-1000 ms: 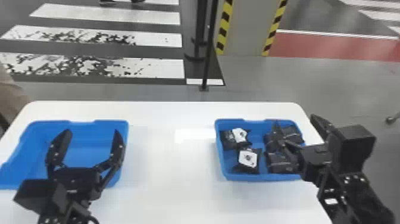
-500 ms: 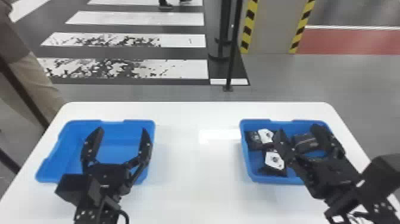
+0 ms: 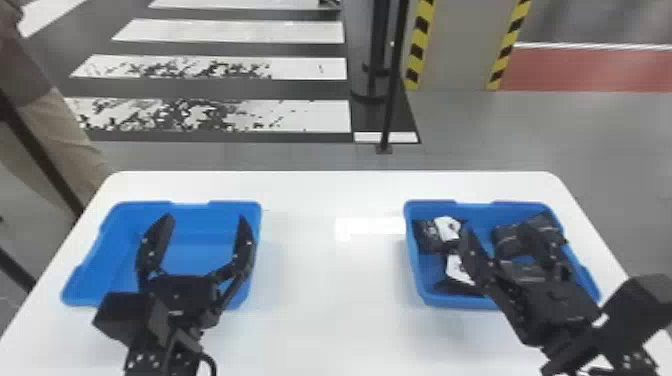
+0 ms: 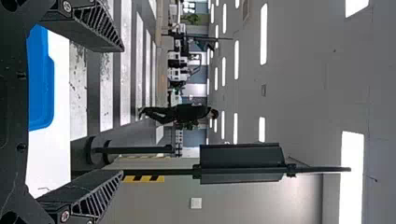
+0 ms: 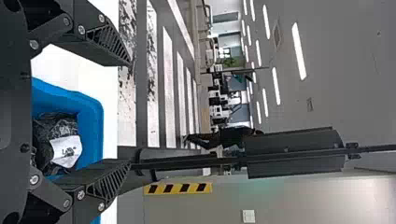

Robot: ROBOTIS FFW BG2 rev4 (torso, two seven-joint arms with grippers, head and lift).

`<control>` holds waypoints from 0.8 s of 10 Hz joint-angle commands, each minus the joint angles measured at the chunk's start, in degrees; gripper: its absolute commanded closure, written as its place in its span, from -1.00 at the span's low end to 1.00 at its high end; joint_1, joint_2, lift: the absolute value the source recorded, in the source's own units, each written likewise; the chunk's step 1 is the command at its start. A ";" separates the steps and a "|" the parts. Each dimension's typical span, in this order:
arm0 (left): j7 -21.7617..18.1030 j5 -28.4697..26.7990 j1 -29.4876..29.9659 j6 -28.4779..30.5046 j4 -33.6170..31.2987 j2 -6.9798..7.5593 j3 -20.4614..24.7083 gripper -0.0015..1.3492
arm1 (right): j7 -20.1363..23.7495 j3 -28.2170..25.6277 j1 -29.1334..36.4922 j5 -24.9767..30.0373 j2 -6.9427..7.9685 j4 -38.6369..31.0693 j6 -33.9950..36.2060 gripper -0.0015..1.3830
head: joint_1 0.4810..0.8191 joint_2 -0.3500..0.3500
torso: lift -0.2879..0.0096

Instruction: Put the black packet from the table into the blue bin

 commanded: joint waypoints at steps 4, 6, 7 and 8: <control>0.00 0.00 0.00 -0.14 0.00 -0.07 0.15 -0.86 | 0.09 0.00 0.00 0.22 0.01 0.21 -0.52 -0.56 | 0.27 -0.02 | 0.20; 0.00 0.00 -0.14 -0.14 0.00 0.02 0.03 -0.86 | 0.17 0.11 -0.14 0.45 0.01 0.21 -0.80 -0.56 | 0.27 -0.02 | 0.20; 0.00 0.00 -0.14 -0.14 0.00 0.02 0.03 -0.86 | 0.17 0.11 -0.14 0.45 0.01 0.21 -0.94 -0.56 | 0.27 -0.02 | 0.20; 0.00 0.00 -0.14 -0.14 0.00 0.02 0.03 -0.86 | 0.17 0.23 -0.14 0.45 0.01 0.21 -0.94 -0.56 | 0.27 -0.02 | 0.20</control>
